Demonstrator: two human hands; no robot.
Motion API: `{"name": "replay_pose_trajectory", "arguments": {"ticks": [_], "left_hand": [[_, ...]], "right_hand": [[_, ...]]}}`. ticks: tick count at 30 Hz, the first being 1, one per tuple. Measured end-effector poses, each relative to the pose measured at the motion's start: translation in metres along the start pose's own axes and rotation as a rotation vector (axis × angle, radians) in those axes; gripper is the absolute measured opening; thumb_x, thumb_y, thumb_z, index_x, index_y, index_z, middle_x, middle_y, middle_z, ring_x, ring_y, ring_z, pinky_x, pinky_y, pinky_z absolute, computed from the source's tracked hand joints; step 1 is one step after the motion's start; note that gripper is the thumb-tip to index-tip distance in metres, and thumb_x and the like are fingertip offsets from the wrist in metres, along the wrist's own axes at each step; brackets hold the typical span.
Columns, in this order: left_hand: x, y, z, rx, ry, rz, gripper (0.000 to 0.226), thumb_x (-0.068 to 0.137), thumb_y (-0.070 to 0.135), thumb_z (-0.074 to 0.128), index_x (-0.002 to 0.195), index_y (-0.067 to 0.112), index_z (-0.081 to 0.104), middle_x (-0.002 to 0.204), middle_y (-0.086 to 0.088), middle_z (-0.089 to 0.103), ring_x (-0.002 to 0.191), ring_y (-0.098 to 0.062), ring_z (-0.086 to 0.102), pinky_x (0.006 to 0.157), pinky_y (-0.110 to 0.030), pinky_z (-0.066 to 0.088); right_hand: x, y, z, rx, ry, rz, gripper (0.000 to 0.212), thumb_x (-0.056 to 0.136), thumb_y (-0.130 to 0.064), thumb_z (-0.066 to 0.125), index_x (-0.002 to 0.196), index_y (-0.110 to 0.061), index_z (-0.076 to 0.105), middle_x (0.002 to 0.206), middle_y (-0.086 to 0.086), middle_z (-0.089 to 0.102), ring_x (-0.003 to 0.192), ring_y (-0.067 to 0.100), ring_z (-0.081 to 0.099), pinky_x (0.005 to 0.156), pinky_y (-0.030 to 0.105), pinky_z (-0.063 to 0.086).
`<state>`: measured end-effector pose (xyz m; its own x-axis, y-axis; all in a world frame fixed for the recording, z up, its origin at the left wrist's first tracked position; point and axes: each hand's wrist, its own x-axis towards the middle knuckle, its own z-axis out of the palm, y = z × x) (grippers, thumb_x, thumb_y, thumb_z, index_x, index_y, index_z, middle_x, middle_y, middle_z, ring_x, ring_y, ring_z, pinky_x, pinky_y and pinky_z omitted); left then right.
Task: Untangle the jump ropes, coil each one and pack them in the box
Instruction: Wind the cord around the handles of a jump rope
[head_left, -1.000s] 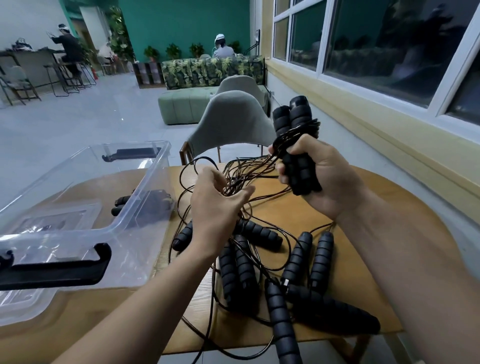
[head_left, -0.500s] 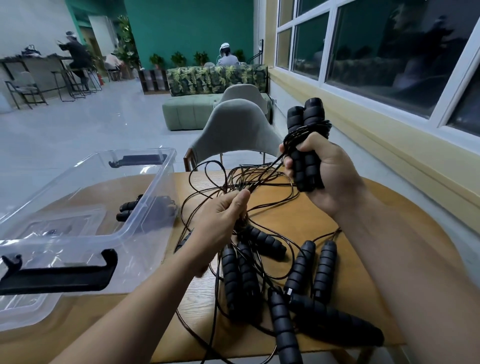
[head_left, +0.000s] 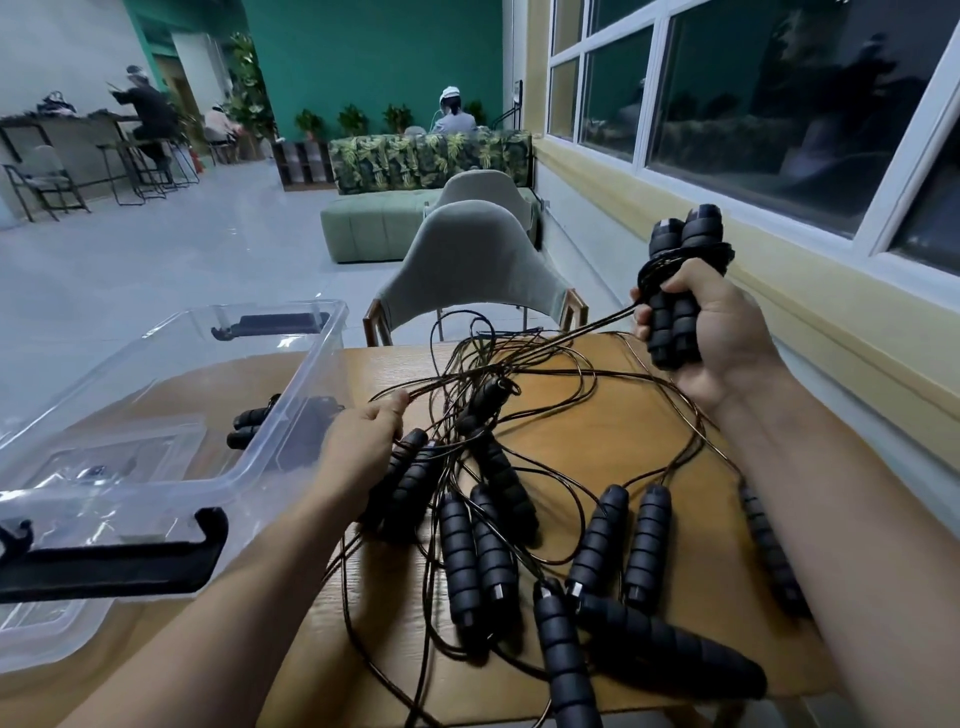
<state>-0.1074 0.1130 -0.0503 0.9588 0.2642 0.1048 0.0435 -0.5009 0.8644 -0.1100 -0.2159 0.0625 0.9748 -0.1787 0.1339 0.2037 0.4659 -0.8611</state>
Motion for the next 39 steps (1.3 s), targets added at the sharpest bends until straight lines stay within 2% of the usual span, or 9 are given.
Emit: {"name": "replay_pose_trajectory", "arguments": {"ticks": [7,11,14,16,19,23,26,30,39], "left_hand": [[0.008,0.006,0.001,0.028,0.243,-0.008,0.063,0.109,0.054,0.047,0.066,0.009,0.060,0.077,-0.020,0.069,0.082,-0.039,0.063,0.079,-0.044,0.049],[0.009,0.000,0.007,0.274,-0.026,-0.069,0.055,0.108,0.056,0.046,0.080,0.018,0.075,0.085,-0.006,0.076,0.095,-0.033,0.070,0.089,-0.038,0.056],[0.006,0.014,0.011,0.406,0.036,0.048,0.027,0.104,0.041,0.055,0.116,0.021,0.069,0.120,-0.010,0.069,0.115,-0.036,0.062,0.099,-0.046,0.051],[-0.002,0.031,0.014,0.467,0.118,0.182,0.050,0.093,0.024,0.062,0.143,0.025,0.053,0.143,-0.008,0.050,0.132,-0.035,0.048,0.112,-0.056,0.038],[-0.023,0.057,0.014,0.364,0.334,0.429,0.082,0.072,0.004,0.066,0.148,0.027,0.045,0.154,-0.005,0.035,0.138,-0.031,0.037,0.106,-0.054,0.038],[-0.039,0.073,0.009,0.352,0.567,0.708,0.076,0.057,-0.001,0.073,0.129,0.019,0.059,0.143,-0.008,0.042,0.127,-0.030,0.044,0.091,-0.034,0.032],[-0.037,0.070,0.007,0.340,0.497,0.767,0.049,0.063,0.008,0.083,0.108,0.021,0.066,0.123,-0.004,0.048,0.114,-0.028,0.047,0.088,-0.032,0.028],[-0.037,0.063,-0.001,0.289,0.383,0.834,0.009,0.083,0.025,0.079,0.089,0.021,0.073,0.091,0.005,0.059,0.088,-0.021,0.056,0.078,-0.039,0.046],[-0.055,0.069,0.006,0.196,0.068,0.599,0.036,0.084,0.060,0.078,0.091,0.029,0.062,0.077,0.012,0.066,0.072,-0.005,0.063,0.065,-0.031,0.054]], "right_hand": [[-0.003,-0.007,0.005,0.026,0.064,-0.032,0.024,0.088,-0.012,0.058,0.109,-0.001,0.061,0.092,0.016,0.066,0.069,0.020,0.061,0.057,0.030,0.049],[-0.016,0.004,0.015,-0.005,-0.072,0.040,0.018,0.096,-0.007,0.053,0.111,0.000,0.060,0.089,0.014,0.065,0.069,0.020,0.060,0.059,0.030,0.049],[-0.021,0.007,0.027,-0.022,-0.157,0.071,0.022,0.098,-0.007,0.051,0.118,0.000,0.059,0.095,0.016,0.063,0.072,0.021,0.058,0.062,0.031,0.050],[-0.024,0.007,0.034,-0.014,-0.192,0.082,0.023,0.098,-0.008,0.052,0.119,0.001,0.059,0.099,0.018,0.061,0.074,0.022,0.058,0.063,0.031,0.050],[-0.027,0.008,0.042,0.003,-0.217,0.083,0.025,0.096,-0.008,0.054,0.119,0.002,0.059,0.102,0.020,0.061,0.076,0.022,0.058,0.064,0.032,0.050],[-0.030,0.003,0.048,0.022,-0.221,0.048,0.027,0.098,-0.006,0.053,0.122,0.003,0.059,0.102,0.021,0.060,0.076,0.023,0.058,0.066,0.033,0.050],[-0.031,-0.001,0.050,0.017,-0.213,0.009,0.025,0.099,-0.005,0.053,0.121,0.004,0.059,0.098,0.019,0.061,0.075,0.022,0.059,0.066,0.034,0.050],[-0.031,-0.002,0.056,0.016,-0.206,-0.002,0.022,0.098,-0.006,0.053,0.117,0.002,0.061,0.096,0.016,0.063,0.074,0.020,0.060,0.065,0.034,0.050],[-0.023,0.000,0.068,0.081,-0.206,0.013,0.023,0.096,-0.008,0.054,0.116,0.001,0.062,0.098,0.016,0.063,0.073,0.020,0.060,0.064,0.032,0.051]]}}
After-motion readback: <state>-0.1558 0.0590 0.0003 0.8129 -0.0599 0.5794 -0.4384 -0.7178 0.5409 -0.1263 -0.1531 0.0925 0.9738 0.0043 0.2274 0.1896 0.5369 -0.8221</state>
